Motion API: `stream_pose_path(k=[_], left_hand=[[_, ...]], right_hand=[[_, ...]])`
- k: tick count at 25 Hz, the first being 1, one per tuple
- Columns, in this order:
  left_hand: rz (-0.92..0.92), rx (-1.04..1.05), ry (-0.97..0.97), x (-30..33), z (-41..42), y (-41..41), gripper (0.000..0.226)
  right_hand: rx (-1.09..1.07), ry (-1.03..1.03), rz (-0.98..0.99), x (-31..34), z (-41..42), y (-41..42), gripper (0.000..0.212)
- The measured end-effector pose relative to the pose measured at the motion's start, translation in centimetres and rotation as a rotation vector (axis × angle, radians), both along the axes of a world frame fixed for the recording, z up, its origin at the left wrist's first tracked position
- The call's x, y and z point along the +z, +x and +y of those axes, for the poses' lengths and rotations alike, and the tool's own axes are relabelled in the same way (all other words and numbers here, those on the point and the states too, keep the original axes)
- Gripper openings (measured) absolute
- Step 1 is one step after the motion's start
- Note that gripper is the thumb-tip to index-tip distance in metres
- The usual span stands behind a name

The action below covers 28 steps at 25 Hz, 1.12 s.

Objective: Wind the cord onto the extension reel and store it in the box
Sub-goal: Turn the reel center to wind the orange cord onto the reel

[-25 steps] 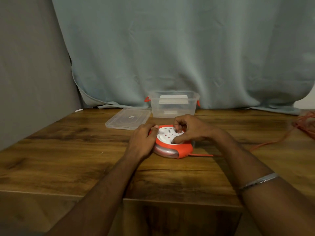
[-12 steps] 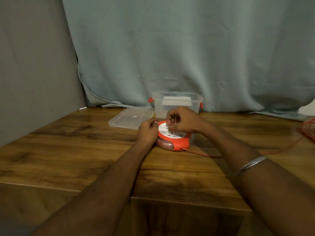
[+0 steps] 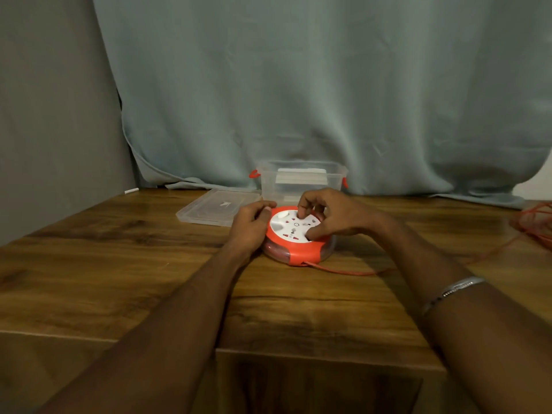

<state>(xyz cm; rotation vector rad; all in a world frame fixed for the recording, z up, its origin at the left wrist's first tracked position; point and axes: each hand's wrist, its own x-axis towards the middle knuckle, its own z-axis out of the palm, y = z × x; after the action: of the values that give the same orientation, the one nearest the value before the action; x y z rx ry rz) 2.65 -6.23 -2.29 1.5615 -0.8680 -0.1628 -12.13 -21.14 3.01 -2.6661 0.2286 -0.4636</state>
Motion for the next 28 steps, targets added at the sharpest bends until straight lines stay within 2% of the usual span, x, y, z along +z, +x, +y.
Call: stream_pose_path(k=[5, 12, 15, 18, 22, 28], left_hand=[[-0.058, 0.04, -0.027, 0.1, 0.2, -0.3, 0.029], [-0.043, 0.04, -0.037, -0.1, -0.1, 0.0, 0.028], [-0.024, 0.023, -0.056, -0.3, -0.2, 0.1, 0.026], [0.022, 0.024, -0.064, -0.3, -0.3, 0.3, 0.025], [0.045, 0.012, -0.058, -0.2, -0.3, 0.1, 0.026], [0.058, 0.01, -0.049, -0.2, -0.4, 0.0, 0.027]], right_hand=[[-0.013, -0.043, 0.012, 0.1, 1.2, -0.4, 0.024], [-0.117, -0.233, -0.071, -1.1, 2.8, 0.9, 0.056], [-0.122, -0.303, -0.138, -0.9, 3.2, 1.1, 0.054], [-0.056, -0.142, -0.222, -0.1, 2.4, 0.5, 0.014], [0.027, -0.033, -0.052, 0.2, 1.3, -0.9, 0.046], [0.06, 0.069, -0.038, 0.1, 0.4, -0.7, 0.053]])
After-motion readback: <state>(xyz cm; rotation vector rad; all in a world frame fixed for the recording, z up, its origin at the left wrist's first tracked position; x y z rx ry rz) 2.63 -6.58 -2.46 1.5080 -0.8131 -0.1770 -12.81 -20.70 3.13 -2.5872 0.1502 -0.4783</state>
